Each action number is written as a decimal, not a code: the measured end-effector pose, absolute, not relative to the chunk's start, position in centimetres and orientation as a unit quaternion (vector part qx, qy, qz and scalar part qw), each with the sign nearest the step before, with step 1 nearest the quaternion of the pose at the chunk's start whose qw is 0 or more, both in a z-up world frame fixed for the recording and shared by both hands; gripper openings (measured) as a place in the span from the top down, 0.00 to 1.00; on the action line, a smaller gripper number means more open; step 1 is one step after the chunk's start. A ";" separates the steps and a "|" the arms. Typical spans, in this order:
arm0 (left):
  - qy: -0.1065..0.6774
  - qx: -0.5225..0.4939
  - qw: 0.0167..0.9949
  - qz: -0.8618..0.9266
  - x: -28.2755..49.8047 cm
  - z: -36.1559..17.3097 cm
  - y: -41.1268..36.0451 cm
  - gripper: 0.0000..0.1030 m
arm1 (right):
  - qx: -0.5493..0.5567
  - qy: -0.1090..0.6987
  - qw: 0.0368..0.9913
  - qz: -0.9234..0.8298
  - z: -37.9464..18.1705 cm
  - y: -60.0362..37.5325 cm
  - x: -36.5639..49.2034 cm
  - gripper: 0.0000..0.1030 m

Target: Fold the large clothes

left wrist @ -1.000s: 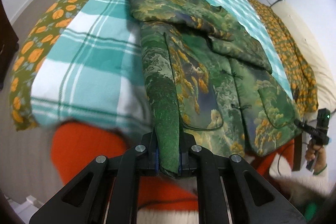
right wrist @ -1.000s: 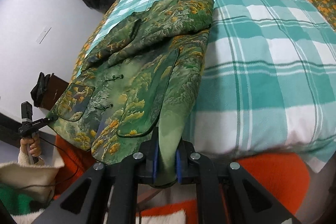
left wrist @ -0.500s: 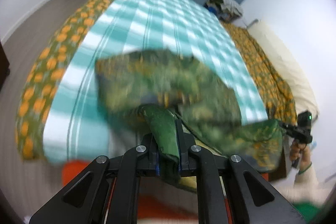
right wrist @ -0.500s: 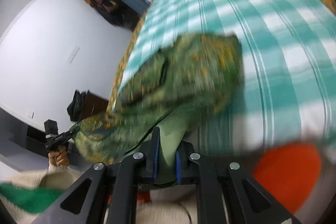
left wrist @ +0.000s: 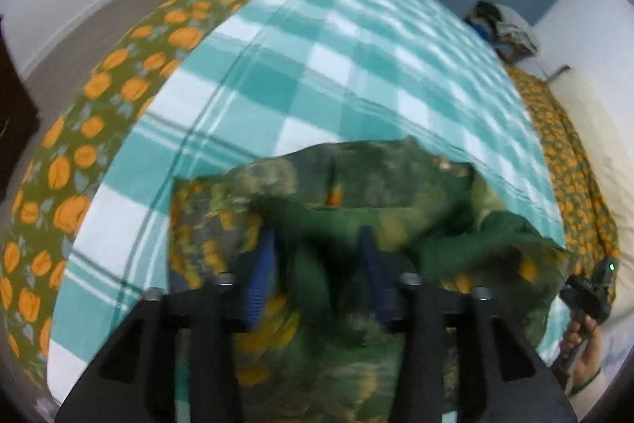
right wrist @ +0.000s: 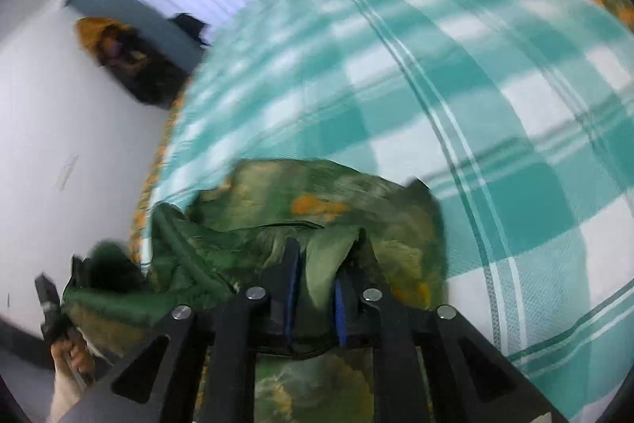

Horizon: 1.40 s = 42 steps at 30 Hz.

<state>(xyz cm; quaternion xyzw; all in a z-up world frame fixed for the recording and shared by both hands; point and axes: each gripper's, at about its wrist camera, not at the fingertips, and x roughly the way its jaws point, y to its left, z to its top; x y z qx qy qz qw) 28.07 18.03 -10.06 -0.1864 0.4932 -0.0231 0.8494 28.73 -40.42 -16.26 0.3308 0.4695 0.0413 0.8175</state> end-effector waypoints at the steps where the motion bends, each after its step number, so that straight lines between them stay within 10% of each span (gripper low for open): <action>1: 0.485 -0.188 0.854 -0.015 27.5 -10.2 18.7 0.34 | 0.352 0.467 0.811 0.040 -16.6 -40.9 28.8 0.71; 5: 0.473 -0.181 0.861 -0.035 26.0 -10.1 20.2 0.21 | 0.394 0.422 0.815 0.051 -14.9 -42.9 27.7 0.31; 14: 0.537 -0.085 0.836 -0.078 28.9 -14.5 15.7 0.22 | 0.213 0.483 0.847 0.067 -14.6 -39.7 28.3 0.29; 16: 0.536 -0.079 0.838 -0.070 29.7 -14.8 14.5 0.30 | 0.196 0.486 0.850 0.059 -15.3 -38.4 28.8 0.29; 18: 0.540 -0.072 0.837 -0.050 30.1 -14.8 13.6 0.87 | 0.183 0.478 0.858 0.044 -15.8 -37.1 29.5 0.30; 21: 0.531 -0.039 0.846 -0.030 29.6 -13.4 13.1 0.92 | 0.126 0.490 0.863 -0.007 -16.0 -35.4 30.5 0.80; 23: 0.510 -0.034 0.859 -0.024 29.1 -11.5 13.7 0.92 | 0.097 0.477 0.873 -0.016 -14.7 -34.6 30.5 0.87; 32: 0.385 -0.037 0.921 0.046 31.1 -6.9 15.8 0.92 | 0.039 0.354 0.934 -0.036 -5.5 -32.8 34.3 0.88; 42: 0.425 -0.011 0.903 0.070 31.1 -20.3 15.4 0.89 | 0.022 0.449 0.892 -0.053 -19.1 -32.4 36.6 0.87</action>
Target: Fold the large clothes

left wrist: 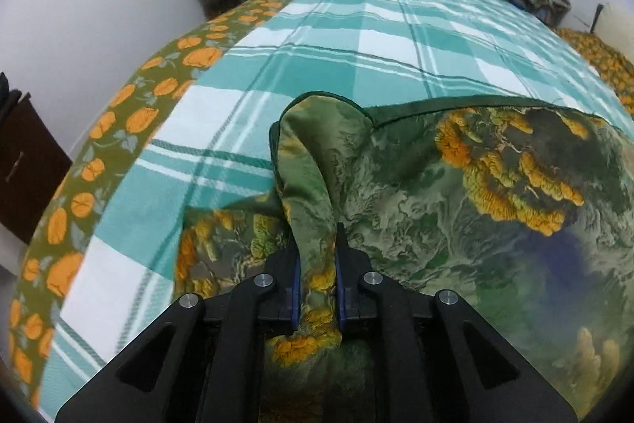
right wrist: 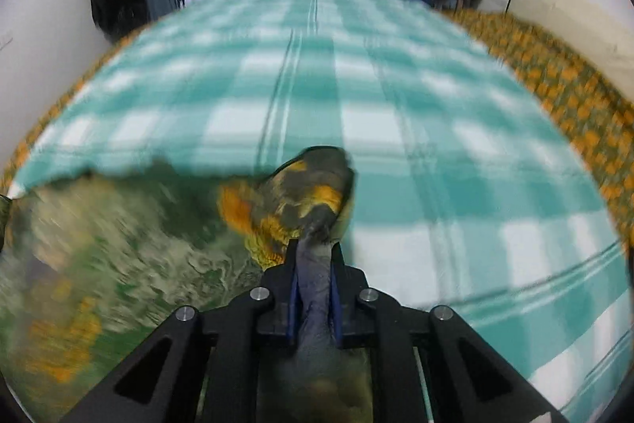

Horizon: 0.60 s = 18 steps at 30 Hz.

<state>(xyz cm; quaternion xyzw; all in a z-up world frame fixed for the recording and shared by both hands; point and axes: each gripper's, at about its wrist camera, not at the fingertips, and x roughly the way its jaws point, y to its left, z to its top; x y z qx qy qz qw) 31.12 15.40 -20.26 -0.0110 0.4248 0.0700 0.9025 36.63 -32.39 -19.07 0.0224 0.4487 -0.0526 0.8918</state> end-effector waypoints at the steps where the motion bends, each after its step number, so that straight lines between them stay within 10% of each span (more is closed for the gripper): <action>1: 0.423 -0.010 0.903 0.069 31.2 -20.3 15.4 0.89 | 0.027 0.446 0.893 -0.053 -20.0 -32.5 36.3 0.86; 18: 0.408 -0.037 0.911 0.051 30.9 -21.1 15.8 0.88 | 0.062 0.408 0.909 -0.057 -21.9 -32.6 35.3 0.83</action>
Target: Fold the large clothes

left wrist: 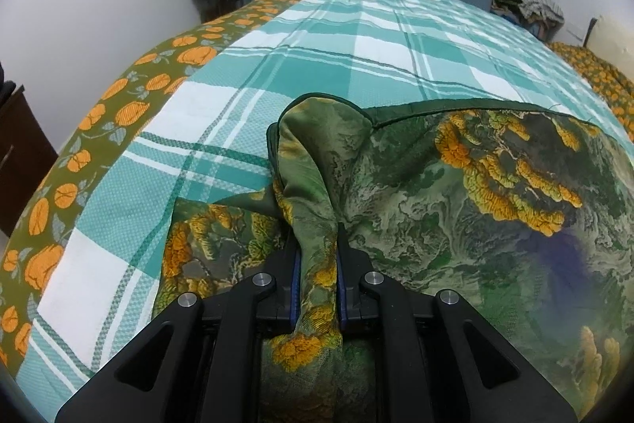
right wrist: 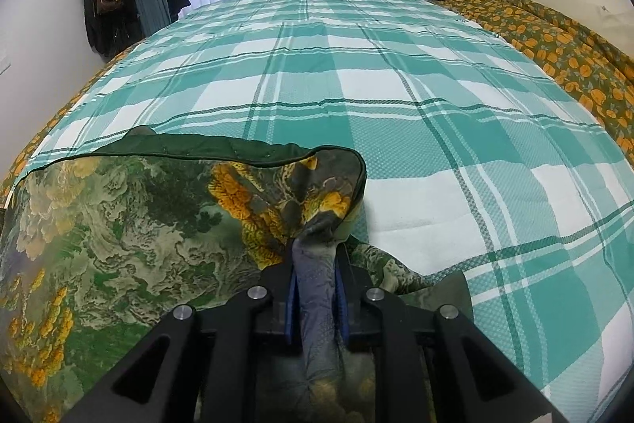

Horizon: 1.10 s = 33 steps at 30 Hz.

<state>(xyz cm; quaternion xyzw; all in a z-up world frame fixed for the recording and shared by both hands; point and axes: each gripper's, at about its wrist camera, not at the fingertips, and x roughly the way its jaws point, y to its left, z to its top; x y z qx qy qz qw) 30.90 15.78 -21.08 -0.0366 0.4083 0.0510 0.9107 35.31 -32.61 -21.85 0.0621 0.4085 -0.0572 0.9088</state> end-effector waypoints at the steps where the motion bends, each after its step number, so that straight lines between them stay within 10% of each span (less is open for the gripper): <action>1: 0.408 -0.038 0.911 0.051 30.9 -21.1 15.8 0.88 | 0.064 0.408 0.909 -0.056 -21.9 -32.7 35.3 0.83; 22: 0.423 -0.030 0.904 0.053 31.1 -20.6 15.8 0.83 | 0.076 0.410 0.908 -0.052 -21.8 -33.1 35.4 0.81; 25: 0.436 -0.032 0.897 0.059 31.1 -19.4 16.2 0.62 | 0.071 0.424 0.901 -0.049 -20.9 -33.2 35.6 0.79; 27: 0.435 -0.031 0.897 0.075 30.1 -17.8 16.7 0.16 | 0.072 0.434 0.896 -0.049 -19.9 -33.6 35.5 0.73; 30: 0.417 -0.042 0.905 0.069 27.4 -15.7 17.3 0.09 | 0.089 0.426 0.899 -0.044 -17.8 -34.8 33.9 0.28; 33: 0.414 -0.037 0.908 0.053 24.6 -13.8 17.2 0.09 | 0.092 0.397 0.912 -0.044 -15.5 -35.7 31.3 0.25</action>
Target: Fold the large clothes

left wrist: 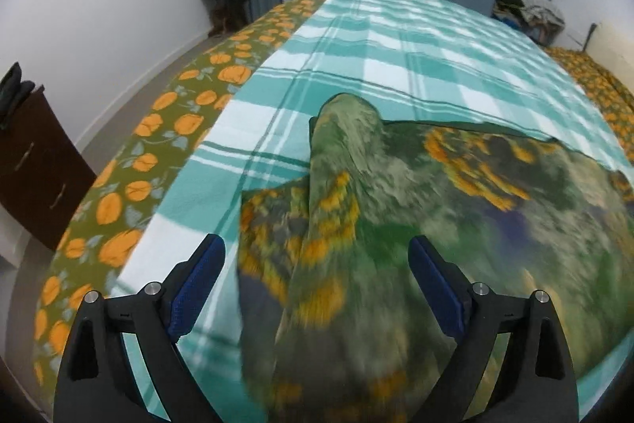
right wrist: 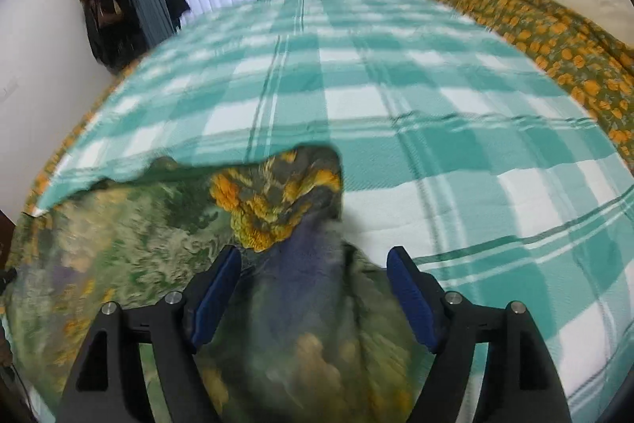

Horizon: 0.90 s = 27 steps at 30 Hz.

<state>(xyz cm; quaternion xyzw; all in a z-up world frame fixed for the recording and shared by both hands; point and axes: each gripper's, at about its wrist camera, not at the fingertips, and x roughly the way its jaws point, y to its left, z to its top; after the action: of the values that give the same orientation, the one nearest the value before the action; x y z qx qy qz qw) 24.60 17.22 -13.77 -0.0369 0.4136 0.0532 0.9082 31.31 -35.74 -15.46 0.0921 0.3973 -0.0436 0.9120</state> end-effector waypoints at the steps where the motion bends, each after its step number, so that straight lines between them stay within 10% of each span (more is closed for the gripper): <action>1: 0.408 -0.033 0.911 0.046 23.7 -13.1 16.9 0.09 | 0.091 0.389 0.916 -0.040 -14.8 -35.8 30.5 0.25; 14: 0.400 0.012 0.909 -0.120 23.6 -9.7 1.8 0.06 | 0.077 0.406 0.907 0.075 -17.7 -30.6 21.6 0.24; 27: 0.496 0.010 0.866 -0.069 36.0 -17.8 -4.4 0.00 | 0.088 0.366 0.925 0.063 -19.2 -30.6 19.9 0.24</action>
<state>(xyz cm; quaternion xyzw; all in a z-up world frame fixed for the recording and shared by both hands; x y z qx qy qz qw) 35.96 -4.37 -17.81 0.0095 0.4959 -0.0689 0.8656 19.94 -30.59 -19.17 0.0880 0.3655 0.0629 0.9245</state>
